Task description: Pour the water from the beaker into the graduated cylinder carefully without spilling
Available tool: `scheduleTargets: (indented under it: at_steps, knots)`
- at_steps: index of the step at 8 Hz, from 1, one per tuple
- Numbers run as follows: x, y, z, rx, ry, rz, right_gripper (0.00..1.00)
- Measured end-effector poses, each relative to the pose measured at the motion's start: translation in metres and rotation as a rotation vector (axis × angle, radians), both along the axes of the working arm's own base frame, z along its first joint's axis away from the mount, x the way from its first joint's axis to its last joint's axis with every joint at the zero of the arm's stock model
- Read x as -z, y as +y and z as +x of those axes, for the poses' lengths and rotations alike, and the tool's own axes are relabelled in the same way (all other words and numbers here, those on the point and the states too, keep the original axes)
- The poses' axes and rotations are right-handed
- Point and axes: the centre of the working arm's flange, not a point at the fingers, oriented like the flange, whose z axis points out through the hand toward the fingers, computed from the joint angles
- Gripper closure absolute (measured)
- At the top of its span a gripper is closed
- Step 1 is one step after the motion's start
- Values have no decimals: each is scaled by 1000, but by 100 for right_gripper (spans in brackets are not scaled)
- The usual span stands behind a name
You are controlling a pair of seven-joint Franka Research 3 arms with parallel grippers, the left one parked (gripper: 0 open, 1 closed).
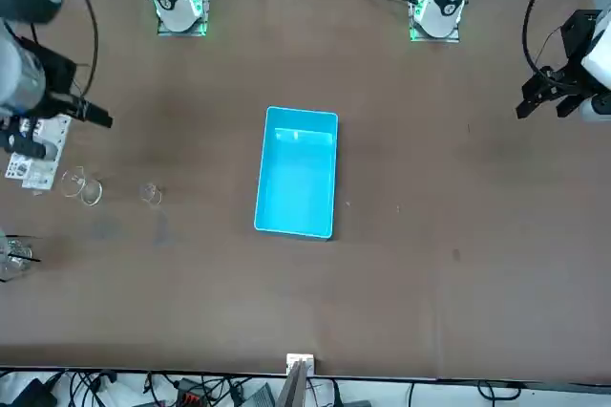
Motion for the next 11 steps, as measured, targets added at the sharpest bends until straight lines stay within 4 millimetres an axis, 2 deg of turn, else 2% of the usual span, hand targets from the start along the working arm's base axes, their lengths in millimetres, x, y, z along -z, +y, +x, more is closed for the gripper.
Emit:
scheduleTargets:
  at_steps: [2,6,8,11]
  knots:
    - [-14,-1,-15,-134,-72,23,0]
    - [-2,16,-19,-152,-66,22,0]
    - [-3,11,-19,-140,-70,30,0]
    - [-10,-2,-31,-111,-80,53,0]
